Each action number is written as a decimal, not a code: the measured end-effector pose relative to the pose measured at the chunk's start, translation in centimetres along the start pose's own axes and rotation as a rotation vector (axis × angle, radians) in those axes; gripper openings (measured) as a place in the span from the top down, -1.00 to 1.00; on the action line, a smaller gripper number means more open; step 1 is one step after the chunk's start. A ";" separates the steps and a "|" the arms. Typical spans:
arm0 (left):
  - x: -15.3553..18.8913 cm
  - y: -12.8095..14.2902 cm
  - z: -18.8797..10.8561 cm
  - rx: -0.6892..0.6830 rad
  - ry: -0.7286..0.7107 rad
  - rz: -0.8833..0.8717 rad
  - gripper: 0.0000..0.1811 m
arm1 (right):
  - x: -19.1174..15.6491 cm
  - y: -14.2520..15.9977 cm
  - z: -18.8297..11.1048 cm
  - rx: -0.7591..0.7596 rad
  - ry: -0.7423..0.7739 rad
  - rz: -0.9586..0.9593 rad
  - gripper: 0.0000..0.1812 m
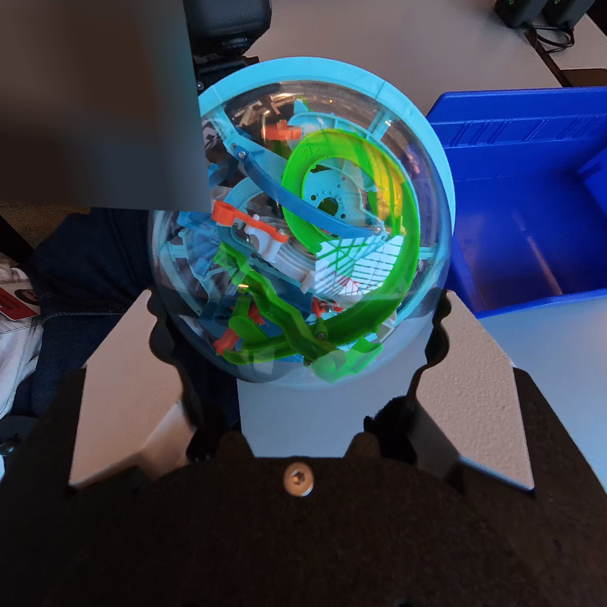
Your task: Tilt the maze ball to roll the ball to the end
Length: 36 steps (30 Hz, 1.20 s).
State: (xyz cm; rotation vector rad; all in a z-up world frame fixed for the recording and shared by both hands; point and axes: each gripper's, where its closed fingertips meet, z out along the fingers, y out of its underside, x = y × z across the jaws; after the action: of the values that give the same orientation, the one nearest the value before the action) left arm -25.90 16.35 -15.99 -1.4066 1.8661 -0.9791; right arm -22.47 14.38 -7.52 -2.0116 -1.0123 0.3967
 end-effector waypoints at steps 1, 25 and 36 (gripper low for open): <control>0.0 0.0 0.0 0.001 -0.002 0.001 -0.66 | 0.0 0.0 0.0 0.000 0.000 -0.002 -0.71; -0.9 0.4 0.3 -0.044 -0.088 0.067 -0.65 | 0.4 1.3 0.3 0.003 0.026 -0.077 -0.71; -1.2 0.6 0.3 -0.060 -0.121 0.089 -0.65 | 0.5 1.5 0.4 0.013 0.036 -0.113 -0.71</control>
State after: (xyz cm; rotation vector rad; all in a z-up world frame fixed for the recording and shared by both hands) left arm -25.65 17.57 -16.68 -1.3732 1.8645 -0.7832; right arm -21.62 14.44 -8.92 -1.9329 -1.0920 0.3048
